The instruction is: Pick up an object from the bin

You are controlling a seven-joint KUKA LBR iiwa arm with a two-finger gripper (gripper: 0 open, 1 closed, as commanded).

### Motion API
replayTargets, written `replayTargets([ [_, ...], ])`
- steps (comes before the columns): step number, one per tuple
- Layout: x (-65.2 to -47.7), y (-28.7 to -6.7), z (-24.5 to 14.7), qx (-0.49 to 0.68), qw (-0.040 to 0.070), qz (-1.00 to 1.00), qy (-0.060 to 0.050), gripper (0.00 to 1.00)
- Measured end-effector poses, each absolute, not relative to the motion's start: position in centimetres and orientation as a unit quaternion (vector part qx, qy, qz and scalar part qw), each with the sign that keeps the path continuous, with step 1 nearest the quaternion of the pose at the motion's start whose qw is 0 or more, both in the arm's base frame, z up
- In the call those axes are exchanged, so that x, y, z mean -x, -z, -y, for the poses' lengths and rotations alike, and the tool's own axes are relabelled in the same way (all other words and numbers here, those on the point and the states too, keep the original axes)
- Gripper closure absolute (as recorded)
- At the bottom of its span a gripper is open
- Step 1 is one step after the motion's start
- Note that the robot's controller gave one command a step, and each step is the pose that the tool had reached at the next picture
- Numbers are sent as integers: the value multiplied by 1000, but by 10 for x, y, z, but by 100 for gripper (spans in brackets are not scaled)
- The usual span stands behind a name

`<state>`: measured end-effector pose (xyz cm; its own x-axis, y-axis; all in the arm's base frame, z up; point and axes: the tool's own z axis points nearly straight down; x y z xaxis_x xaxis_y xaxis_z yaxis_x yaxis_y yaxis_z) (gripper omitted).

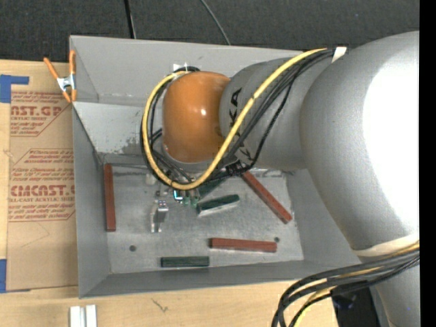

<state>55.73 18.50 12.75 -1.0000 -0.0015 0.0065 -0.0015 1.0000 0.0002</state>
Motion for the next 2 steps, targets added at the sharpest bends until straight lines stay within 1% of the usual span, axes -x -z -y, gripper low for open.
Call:
replayTargets([
  [1, -560, -132, -184, 0, 0, 1000, 1, 0],
  [2, -556, -128, -165, -60, -1, 998, 2, 0],
])
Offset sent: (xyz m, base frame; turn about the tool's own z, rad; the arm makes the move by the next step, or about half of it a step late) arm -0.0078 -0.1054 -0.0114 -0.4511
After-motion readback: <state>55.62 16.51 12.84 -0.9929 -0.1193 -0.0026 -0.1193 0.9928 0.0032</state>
